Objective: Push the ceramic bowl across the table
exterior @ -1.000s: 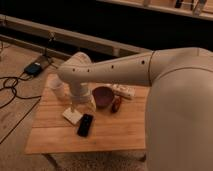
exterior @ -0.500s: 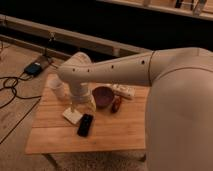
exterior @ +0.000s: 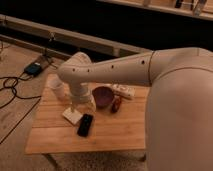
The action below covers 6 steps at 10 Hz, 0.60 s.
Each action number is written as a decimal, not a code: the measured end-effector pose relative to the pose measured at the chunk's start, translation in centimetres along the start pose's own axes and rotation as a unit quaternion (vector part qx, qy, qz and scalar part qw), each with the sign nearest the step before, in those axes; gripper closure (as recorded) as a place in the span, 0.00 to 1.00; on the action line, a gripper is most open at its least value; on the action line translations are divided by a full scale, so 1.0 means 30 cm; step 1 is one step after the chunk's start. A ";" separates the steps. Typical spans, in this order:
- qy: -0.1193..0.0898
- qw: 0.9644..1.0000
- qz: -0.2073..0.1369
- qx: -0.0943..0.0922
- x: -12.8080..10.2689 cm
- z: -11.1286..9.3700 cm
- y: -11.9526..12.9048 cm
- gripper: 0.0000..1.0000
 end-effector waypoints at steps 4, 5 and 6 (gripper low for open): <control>0.000 1.000 0.001 -0.001 -0.001 -0.001 0.001 0.35; 0.000 1.000 0.005 -0.004 -0.017 0.003 -0.003 0.35; -0.001 1.000 0.013 -0.006 -0.047 0.014 -0.021 0.35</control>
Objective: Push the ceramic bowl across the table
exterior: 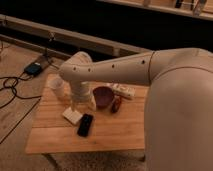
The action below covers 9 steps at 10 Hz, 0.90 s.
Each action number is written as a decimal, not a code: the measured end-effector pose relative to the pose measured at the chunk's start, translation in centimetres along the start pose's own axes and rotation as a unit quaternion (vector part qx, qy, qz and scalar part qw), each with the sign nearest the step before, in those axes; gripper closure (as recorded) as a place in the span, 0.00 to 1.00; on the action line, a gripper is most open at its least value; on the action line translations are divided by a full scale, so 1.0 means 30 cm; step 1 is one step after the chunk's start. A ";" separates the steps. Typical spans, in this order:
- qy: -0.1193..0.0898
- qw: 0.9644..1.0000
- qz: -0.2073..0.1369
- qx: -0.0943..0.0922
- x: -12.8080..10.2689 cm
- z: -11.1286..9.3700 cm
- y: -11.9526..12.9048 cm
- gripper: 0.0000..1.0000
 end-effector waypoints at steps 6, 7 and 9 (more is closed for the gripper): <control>-0.029 0.998 0.042 -0.034 -0.271 0.145 -0.165 0.35; -0.035 0.997 0.047 -0.040 -0.314 0.173 -0.199 0.35; -0.045 0.996 0.054 -0.047 -0.389 0.221 -0.259 0.35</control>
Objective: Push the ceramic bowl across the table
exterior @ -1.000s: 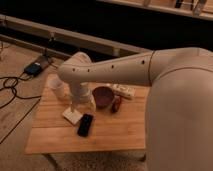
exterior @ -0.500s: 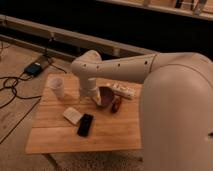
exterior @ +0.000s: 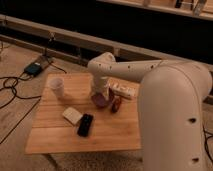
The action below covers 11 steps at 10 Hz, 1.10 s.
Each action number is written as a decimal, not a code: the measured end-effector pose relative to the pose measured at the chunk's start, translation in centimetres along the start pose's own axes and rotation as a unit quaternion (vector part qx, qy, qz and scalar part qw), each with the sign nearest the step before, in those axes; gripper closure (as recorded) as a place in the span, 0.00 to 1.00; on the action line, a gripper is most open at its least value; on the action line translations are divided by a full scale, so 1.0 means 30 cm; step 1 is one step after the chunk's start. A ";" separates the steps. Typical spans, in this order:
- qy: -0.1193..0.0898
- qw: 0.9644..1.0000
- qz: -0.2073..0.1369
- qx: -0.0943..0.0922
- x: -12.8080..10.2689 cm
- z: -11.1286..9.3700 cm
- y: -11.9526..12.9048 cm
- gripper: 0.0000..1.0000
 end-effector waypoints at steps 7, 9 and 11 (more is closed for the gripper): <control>0.015 0.999 0.026 0.045 -0.061 0.033 -0.148 0.35; 0.035 0.997 0.033 0.062 -0.043 0.062 -0.178 0.35; 0.049 0.995 0.042 0.072 -0.031 0.101 -0.205 0.35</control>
